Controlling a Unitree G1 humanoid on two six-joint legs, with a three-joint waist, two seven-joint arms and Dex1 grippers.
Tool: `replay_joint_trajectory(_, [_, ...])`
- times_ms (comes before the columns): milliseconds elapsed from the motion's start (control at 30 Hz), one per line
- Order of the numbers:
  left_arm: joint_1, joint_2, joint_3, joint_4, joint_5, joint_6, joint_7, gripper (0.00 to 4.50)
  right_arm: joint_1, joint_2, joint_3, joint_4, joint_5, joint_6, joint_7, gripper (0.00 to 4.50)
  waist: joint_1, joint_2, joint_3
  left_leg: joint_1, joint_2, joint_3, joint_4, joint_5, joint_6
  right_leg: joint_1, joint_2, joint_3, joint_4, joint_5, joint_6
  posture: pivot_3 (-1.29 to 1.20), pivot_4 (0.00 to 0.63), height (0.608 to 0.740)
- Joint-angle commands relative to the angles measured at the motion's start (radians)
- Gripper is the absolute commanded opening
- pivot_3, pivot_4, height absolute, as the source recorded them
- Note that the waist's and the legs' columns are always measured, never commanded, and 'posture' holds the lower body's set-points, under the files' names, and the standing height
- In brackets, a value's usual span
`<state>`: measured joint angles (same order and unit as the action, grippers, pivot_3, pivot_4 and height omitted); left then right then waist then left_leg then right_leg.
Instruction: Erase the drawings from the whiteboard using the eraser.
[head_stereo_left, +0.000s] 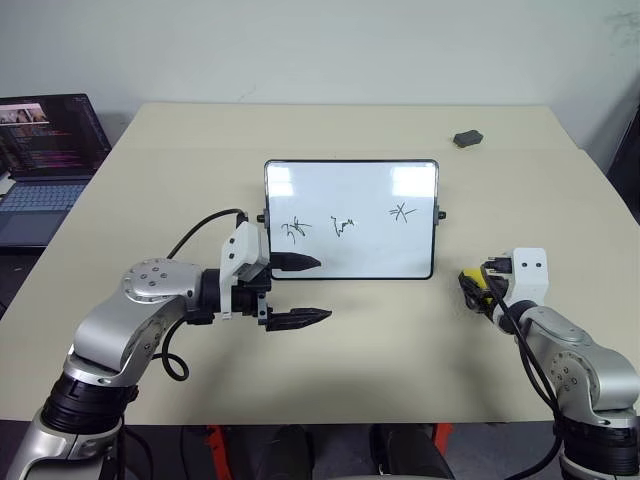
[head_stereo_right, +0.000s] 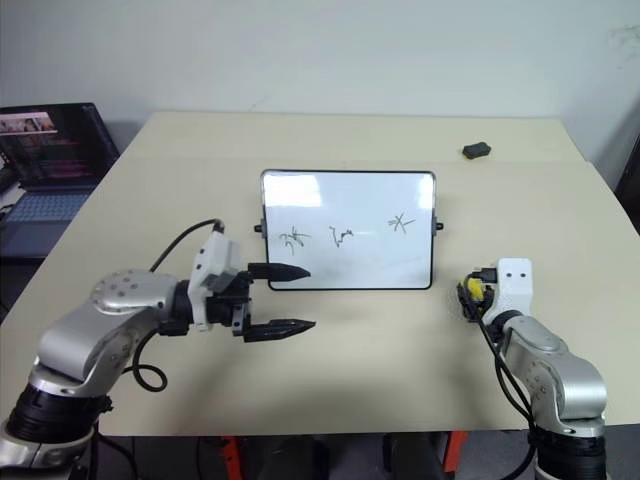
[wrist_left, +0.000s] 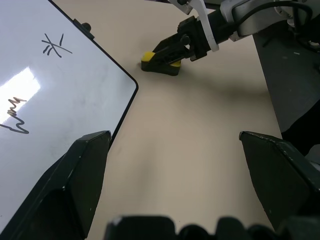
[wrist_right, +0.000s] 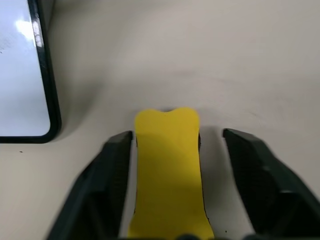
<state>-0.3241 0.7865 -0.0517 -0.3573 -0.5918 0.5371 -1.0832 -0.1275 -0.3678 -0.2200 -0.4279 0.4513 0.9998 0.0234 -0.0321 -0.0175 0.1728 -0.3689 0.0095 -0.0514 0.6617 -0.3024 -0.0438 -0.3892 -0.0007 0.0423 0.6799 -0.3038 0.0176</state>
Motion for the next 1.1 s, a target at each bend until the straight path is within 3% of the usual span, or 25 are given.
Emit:
replay_joint_trajectory(33, [0.004,0.008,0.033,-0.030,-0.005,-0.015,-0.006,4.50,-0.005,0.007,-0.007,-0.011,-0.010,-0.016,0.014,1.43,0.000,0.000,0.000,0.000,0.000,0.000,0.000,0.000,0.000,0.000,0.000,0.000,0.000,0.000,0.000,0.00,0.150,0.740])
replay_joint_trajectory(100, [0.009,0.009,0.035,-0.035,-0.007,-0.012,-0.003,4.50,-0.004,0.010,-0.006,-0.013,-0.012,-0.015,0.015,1.10,0.000,0.000,0.000,0.000,0.000,0.000,0.000,0.000,0.000,0.000,0.000,0.000,0.000,0.000,0.000,0.00,0.150,0.740])
replay_joint_trajectory(400, [0.044,-0.009,0.090,-0.049,-0.017,0.032,0.093,4.50,-0.013,0.005,-0.019,-0.030,-0.011,-0.062,0.065,1.10,-0.001,0.000,0.000,0.000,0.000,0.000,0.000,0.000,0.000,0.000,0.000,0.000,0.000,0.000,0.000,0.00,0.150,0.740])
replay_joint_trajectory(533, [0.105,-0.011,0.151,-0.069,-0.025,0.049,0.157,4.50,0.023,-0.025,0.015,-0.146,0.106,-0.057,0.227,1.10,-0.001,0.000,0.000,0.000,0.000,0.000,0.000,0.000,0.000,0.000,0.000,0.000,0.000,0.000,0.000,0.00,0.150,0.740])
replay_joint_trajectory(667, [0.145,-0.004,0.184,-0.096,-0.016,0.061,0.212,4.50,0.029,-0.078,0.071,-0.156,0.091,-0.129,0.329,1.10,0.000,0.000,0.000,0.000,0.001,-0.001,0.000,0.000,0.000,0.000,0.000,-0.001,0.000,0.000,0.000,0.00,0.150,0.740])
replay_joint_trajectory(933, [0.161,0.028,0.263,-0.058,0.037,0.104,0.327,4.50,-0.163,-0.121,0.256,-0.143,-0.004,-0.273,0.441,1.10,-0.006,0.000,0.000,0.002,0.000,-0.001,0.001,0.000,0.000,0.001,0.000,-0.001,0.001,0.000,0.000,0.00,0.150,0.740])
replay_joint_trajectory(1100, [0.191,0.067,0.293,-0.052,0.063,0.143,0.354,4.50,-0.347,-0.067,0.429,-0.041,-0.137,-0.386,0.457,1.10,-0.002,-0.002,0.001,0.002,0.001,-0.001,0.000,0.000,0.000,0.000,0.000,-0.001,0.000,0.000,0.000,0.00,0.150,0.740])
